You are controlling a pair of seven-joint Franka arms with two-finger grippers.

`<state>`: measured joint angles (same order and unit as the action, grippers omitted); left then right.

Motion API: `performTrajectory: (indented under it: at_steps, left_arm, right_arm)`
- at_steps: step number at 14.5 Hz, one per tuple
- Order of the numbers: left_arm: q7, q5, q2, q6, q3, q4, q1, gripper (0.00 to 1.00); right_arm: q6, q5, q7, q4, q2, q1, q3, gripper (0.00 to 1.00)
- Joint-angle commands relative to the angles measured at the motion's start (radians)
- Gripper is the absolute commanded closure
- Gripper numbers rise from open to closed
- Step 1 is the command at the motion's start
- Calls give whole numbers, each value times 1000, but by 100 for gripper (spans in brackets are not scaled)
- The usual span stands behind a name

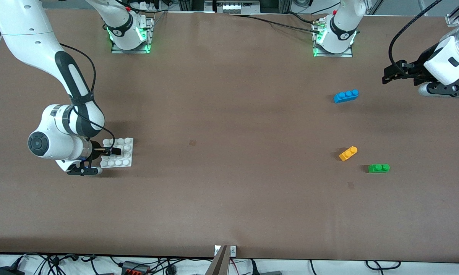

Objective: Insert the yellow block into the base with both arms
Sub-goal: 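Slide the white base plate toward the table middle with the right gripper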

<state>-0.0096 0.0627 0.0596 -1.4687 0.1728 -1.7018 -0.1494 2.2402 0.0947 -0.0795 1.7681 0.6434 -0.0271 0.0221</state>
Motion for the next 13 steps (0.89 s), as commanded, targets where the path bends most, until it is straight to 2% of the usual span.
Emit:
performTrajectory:
  at_steps: [1,4,11,13]
  left_arm:
    - [8,23,-14,27,-1,33,-2,0]
    - [8,23,-14,27,-1,33,-2,0]
    - [10,23,-14,28,-1,33,-2,0]
    - [10,23,-14,30,-1,33,-2,0]
  right_arm:
    - [36,11,-2,14,27,7,18,12]
    - [41,11,7,14,35,10,24,12]
    - [39,13,98,14,36,127,30,12]
    - [42,14,185,11,36,179,30,12]
